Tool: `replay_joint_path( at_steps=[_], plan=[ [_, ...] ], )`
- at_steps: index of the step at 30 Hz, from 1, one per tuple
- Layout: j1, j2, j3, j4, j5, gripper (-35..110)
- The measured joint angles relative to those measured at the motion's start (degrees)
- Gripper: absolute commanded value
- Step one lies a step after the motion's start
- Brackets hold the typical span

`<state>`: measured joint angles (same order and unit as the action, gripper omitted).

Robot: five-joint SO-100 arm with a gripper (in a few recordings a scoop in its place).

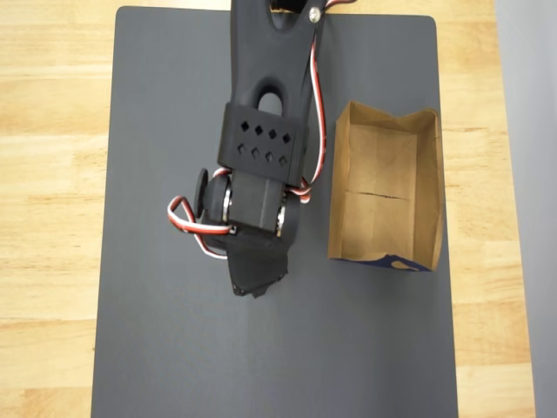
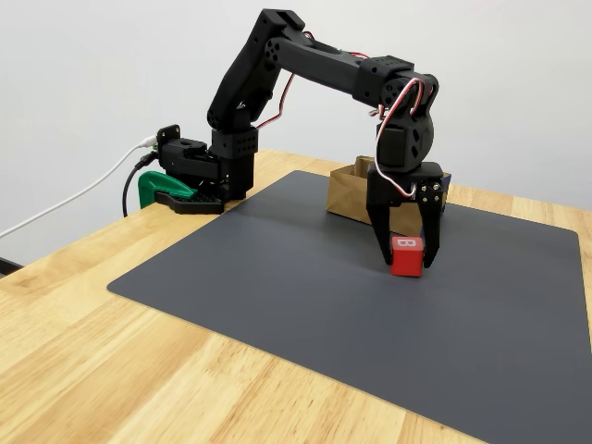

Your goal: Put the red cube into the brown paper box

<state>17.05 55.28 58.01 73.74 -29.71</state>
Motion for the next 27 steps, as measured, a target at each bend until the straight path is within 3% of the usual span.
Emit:
replay_joint_path(
  at_steps=[27],
  plan=[
    [0.0,0.79,0.35,-3.34,0.53,0]
  ],
)
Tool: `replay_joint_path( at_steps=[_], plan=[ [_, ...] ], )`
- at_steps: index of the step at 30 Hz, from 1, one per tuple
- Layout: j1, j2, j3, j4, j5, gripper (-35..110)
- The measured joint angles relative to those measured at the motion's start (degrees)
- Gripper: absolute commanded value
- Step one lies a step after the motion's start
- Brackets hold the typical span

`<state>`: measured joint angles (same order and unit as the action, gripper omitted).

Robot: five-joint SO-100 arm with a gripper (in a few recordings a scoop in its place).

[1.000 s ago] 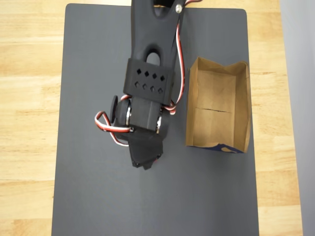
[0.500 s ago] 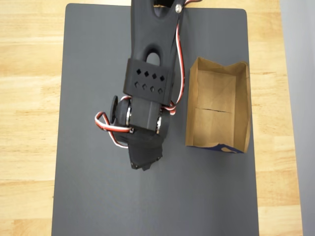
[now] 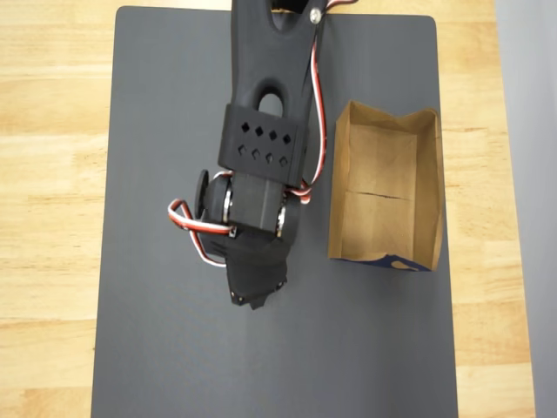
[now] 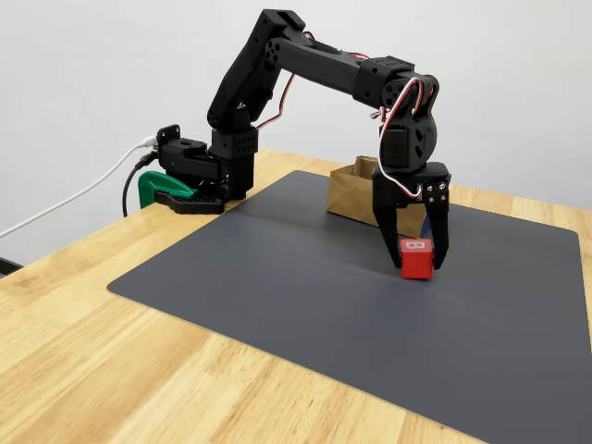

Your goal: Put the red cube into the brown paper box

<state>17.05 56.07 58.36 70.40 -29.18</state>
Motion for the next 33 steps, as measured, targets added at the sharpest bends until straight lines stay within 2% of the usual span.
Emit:
replay_joint_path(
  at_steps=[8,15,18,23,33],
  plan=[
    [-2.29,14.68,14.24,-7.73,0.53,0],
    [-6.33,37.53,42.89,-26.72,-4.83,0],
    [-9.49,47.46,51.59,-31.73,-5.45,0],
    [-15.47,57.39,56.69,-31.9,-2.11,0],
    [-29.44,61.17,58.01,-24.87,4.13,0]
  ],
)
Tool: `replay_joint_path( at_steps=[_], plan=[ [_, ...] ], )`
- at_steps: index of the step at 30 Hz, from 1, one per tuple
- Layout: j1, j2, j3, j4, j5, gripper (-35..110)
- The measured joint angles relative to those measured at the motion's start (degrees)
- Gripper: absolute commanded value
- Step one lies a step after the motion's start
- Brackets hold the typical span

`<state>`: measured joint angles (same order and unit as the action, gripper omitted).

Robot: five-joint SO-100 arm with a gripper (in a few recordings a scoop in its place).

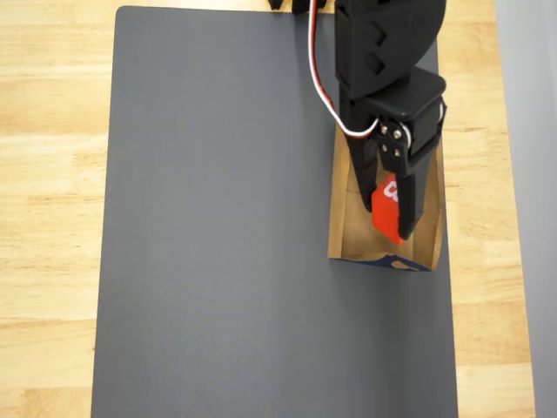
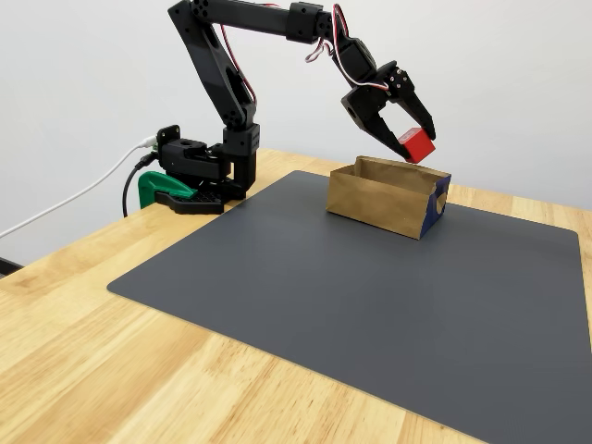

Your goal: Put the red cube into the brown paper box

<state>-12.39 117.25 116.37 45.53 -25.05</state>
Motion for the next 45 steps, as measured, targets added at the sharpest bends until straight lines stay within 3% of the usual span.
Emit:
replay_joint_path(
  at_steps=[18,21,36,42,45],
  plan=[
    [-1.23,-1.58,1.93,3.69,-1.76,1],
    [-0.97,-1.58,1.93,4.22,-2.55,13],
    [0.18,-1.58,1.93,5.27,-5.62,27],
    [1.49,-1.58,1.93,5.27,-5.71,26],
    [1.32,-1.58,1.93,5.27,-5.71,16]
  ],
)
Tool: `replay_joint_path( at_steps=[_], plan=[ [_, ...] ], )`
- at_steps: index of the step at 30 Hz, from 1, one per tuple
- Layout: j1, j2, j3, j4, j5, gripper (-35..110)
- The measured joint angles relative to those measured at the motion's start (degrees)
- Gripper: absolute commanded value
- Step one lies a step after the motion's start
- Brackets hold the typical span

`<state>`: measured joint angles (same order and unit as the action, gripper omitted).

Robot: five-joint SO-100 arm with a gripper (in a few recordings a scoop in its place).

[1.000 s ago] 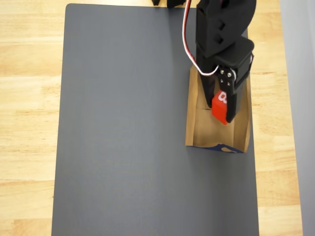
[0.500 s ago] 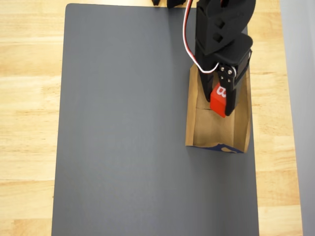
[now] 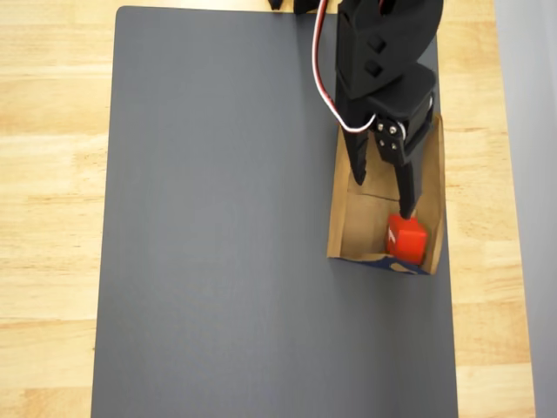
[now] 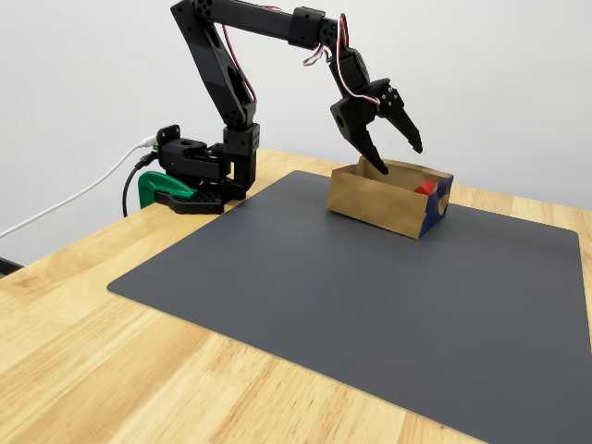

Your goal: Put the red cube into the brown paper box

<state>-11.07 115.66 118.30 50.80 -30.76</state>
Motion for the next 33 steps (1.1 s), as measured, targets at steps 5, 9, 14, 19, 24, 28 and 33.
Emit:
replay_joint_path(
  at_steps=[5,9,14,19,24,28,33],
  plan=[
    [3.69,2.72,0.0,-2.46,1.85,0],
    [10.46,7.38,0.7,-4.83,6.68,0],
    [15.56,18.37,9.67,-11.95,4.83,0],
    [18.98,36.91,25.4,-20.13,2.99,0],
    [22.06,50.98,32.26,-20.3,5.89,0],
    [23.64,54.23,33.13,-20.3,8.09,0],
    [23.38,58.97,34.89,-15.91,9.76,0]
  ],
)
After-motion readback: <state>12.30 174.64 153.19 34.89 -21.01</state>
